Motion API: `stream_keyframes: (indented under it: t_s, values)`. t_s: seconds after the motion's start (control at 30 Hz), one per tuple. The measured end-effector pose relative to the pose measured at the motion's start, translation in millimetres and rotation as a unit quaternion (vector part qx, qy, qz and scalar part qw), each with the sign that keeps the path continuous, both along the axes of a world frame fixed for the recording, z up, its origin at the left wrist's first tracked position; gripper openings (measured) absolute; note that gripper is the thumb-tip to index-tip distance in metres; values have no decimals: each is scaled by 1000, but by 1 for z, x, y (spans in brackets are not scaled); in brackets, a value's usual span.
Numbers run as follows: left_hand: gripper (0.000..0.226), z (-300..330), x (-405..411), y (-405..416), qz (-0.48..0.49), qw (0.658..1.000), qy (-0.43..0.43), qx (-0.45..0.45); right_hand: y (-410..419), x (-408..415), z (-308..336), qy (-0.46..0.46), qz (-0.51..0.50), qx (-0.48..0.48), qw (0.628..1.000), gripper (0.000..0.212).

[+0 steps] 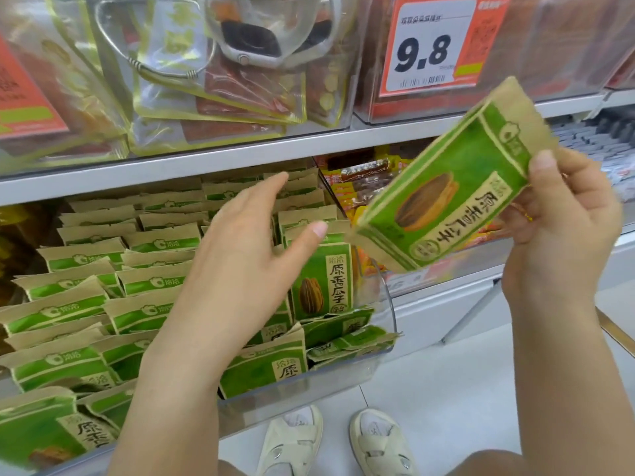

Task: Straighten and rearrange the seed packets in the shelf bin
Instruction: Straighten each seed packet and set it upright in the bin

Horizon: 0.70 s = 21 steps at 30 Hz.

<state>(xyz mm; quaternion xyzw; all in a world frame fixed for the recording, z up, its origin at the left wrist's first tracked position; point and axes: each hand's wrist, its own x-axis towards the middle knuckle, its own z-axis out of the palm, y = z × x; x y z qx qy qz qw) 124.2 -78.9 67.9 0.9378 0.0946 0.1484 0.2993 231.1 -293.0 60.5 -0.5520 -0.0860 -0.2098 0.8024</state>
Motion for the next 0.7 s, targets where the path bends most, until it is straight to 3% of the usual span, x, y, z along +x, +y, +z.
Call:
stream_keyframes:
  t_s: [0.07,0.17,0.3,0.53,0.63,0.7]
  values:
    - [59,2,2,-8,-36,991,-63,-115,-8,2,-1,39,3,-6,999,15]
    - [55,3,6,-32,-105,959,-59,-256,-18,3,-8,102,30,-25,994,19]
    - [46,-5,17,-62,-130,956,-18,-261,-26,-4,-15,138,42,-72,987,12]
    - [51,-12,33,-88,-143,949,44,-278,-36,-14,-16,134,46,-68,988,10]
    - [30,-16,37,-93,-153,944,79,-280,-48,-11,-14,141,29,-62,988,9]
    - [44,-20,40,-96,-166,940,99,-281,-54,-10,-16,145,19,-67,987,8]
